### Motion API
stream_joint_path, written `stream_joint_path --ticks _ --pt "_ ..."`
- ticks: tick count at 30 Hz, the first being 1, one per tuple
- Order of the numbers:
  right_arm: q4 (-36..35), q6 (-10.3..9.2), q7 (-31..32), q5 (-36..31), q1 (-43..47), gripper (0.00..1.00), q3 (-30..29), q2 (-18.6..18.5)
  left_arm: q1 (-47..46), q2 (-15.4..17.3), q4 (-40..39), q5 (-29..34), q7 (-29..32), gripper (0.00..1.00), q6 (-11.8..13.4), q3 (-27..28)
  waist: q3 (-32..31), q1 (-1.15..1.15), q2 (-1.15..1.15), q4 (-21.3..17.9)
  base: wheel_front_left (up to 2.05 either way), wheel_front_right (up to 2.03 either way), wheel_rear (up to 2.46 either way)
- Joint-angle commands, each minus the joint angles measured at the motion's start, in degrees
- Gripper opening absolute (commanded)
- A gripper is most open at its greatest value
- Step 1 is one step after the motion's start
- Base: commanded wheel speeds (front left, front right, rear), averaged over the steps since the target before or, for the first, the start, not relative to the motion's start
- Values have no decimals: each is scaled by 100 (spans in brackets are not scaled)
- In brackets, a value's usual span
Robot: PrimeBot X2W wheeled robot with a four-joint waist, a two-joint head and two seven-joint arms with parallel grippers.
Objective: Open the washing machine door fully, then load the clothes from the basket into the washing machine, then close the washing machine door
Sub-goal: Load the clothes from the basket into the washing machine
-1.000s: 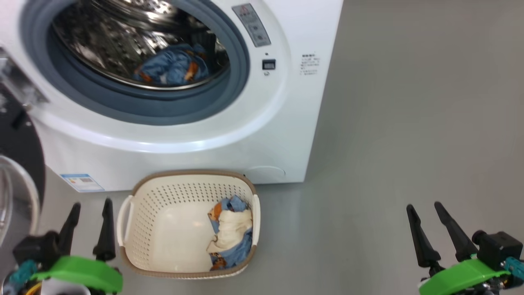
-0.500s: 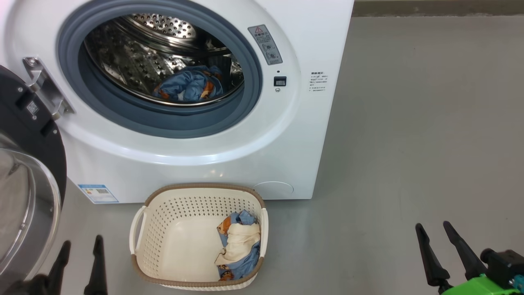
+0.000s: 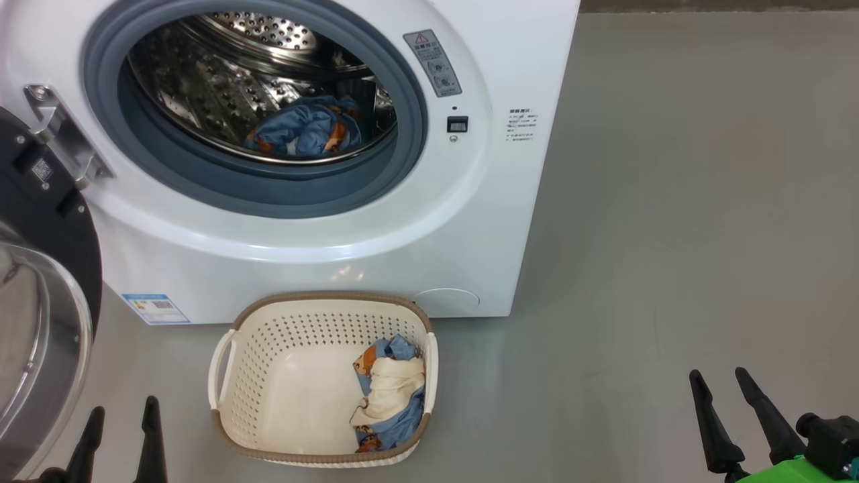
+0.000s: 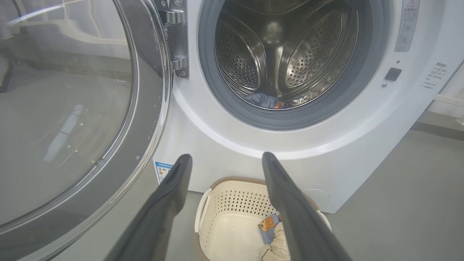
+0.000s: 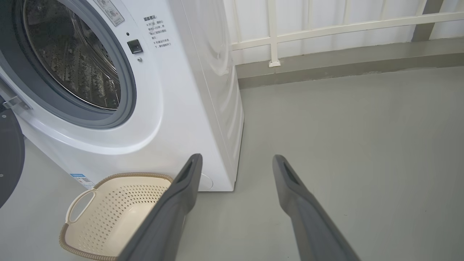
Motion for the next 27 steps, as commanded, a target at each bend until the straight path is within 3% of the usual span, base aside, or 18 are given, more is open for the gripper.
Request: stream_joint_path --ticks 1,12,27 --pt "-153 9 -69 2 -65 100 89 -78 -149 87 -156 77 -36 100 -8 228 21 0 0 -8 0 0 0" --pt "-241 9 -69 -51 -233 100 73 15 -422 99 -28 20 -36 100 -8 35 298 0 0 -45 0 0 0" --pt "-359 9 -69 -182 -821 100 136 306 -1730 458 1235 -503 -36 100 -8 -1017 1239 0 0 -391 0 0 0"
